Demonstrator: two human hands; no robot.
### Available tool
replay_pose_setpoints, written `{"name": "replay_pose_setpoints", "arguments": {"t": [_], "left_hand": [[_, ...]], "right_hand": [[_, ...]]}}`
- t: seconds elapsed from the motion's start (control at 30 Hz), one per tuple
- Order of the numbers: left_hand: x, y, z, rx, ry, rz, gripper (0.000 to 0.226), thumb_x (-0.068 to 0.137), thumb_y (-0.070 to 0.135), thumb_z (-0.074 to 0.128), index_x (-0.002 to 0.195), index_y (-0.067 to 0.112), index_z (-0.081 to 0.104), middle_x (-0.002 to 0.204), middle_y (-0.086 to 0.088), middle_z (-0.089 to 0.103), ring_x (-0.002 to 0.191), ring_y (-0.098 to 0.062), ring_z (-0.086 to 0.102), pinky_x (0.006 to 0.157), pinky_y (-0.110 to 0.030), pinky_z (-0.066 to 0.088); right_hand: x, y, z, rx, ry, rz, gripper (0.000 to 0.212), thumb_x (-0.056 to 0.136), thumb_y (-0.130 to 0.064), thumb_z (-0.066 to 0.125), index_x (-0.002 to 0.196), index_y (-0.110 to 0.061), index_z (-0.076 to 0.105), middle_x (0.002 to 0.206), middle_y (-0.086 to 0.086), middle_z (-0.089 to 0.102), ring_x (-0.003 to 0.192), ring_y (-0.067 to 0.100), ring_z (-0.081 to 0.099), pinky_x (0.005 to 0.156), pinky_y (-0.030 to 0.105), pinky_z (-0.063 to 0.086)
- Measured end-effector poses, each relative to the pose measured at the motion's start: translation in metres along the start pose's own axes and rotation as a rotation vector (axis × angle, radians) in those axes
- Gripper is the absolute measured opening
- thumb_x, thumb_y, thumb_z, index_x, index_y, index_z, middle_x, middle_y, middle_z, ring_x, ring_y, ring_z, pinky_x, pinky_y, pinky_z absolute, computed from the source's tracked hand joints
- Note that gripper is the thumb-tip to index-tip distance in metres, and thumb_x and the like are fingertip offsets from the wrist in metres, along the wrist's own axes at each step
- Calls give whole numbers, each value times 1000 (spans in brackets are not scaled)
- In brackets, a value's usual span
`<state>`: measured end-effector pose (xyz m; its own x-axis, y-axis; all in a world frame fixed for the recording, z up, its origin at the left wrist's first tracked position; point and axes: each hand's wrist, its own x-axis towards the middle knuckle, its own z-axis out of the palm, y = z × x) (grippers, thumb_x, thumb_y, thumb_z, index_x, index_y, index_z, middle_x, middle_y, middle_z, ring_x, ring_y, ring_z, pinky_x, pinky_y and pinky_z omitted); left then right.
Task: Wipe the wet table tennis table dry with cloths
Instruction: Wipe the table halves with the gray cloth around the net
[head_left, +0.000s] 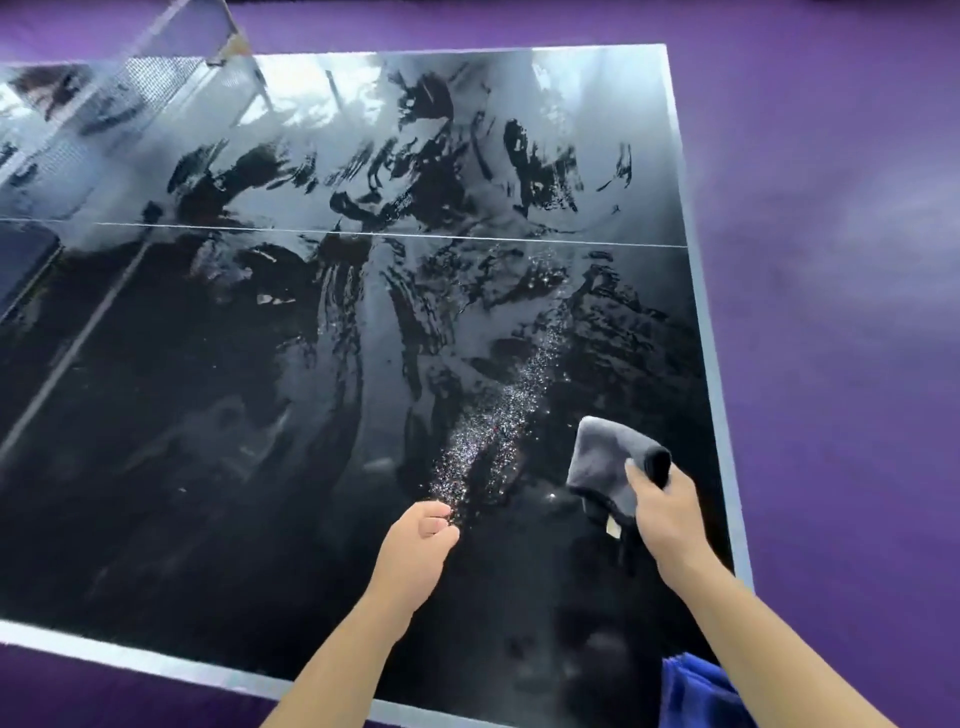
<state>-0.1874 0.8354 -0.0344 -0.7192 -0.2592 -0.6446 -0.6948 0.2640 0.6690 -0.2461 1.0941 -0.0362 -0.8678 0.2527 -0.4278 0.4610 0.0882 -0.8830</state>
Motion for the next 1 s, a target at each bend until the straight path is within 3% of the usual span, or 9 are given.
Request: {"name": "replay_pose_setpoints", "arguments": {"t": [0.13,0.3,0.47,0.6,0.67,0.8,1.0], "left_hand": [[-8,-29,-6,-53,3,-76,22,93,14,63,107,30,66,107,4,71,90,-12,63,79,-24,48],[-3,-39,-42,-42,-10,-116,23,94,17,64,110,34,65,113,7,68,105,-6,63,80,-16,44],[14,-39,-115,-90,70,-79,26,96,22,61,118,36,63,116,14,64,108,-2,59,78,-16,43],[24,-52,-192,-133,126,-58,29,97,23,61,122,36,60,120,11,63,109,-4,59,79,-20,44],[34,-61,-232,-160,145,-42,32,98,21,59,126,35,57,122,10,63,110,-6,58,86,-25,44],[60,-97,-317,-225,154,7,36,98,21,58,131,34,54,123,10,62,109,-5,57,92,-29,41],[79,-179,-458,-273,198,6,35,98,22,57,132,32,54,123,10,60,106,-2,56,78,-20,42]], "right_hand": [[-22,8,36,88,-47,115,16,99,-11,57,94,-22,68,98,2,73,91,16,66,74,29,50],[-23,-5,76,195,-40,164,13,98,-14,59,101,-19,71,100,-1,75,99,17,69,85,32,52],[-28,-33,135,217,-151,134,17,97,-22,63,110,-17,71,108,3,76,106,22,70,103,49,49],[-58,-62,203,239,-261,67,18,96,-26,63,104,-14,73,102,3,77,97,18,71,86,31,52],[-77,-71,238,236,-288,84,23,96,-31,62,106,-12,73,98,6,78,93,23,72,80,37,55],[-120,-69,323,204,-276,118,27,93,-39,64,104,-16,73,99,11,77,92,34,71,89,52,53],[-191,-67,471,157,-270,184,22,96,-37,61,105,-19,71,91,13,75,79,34,67,69,43,50]]}}
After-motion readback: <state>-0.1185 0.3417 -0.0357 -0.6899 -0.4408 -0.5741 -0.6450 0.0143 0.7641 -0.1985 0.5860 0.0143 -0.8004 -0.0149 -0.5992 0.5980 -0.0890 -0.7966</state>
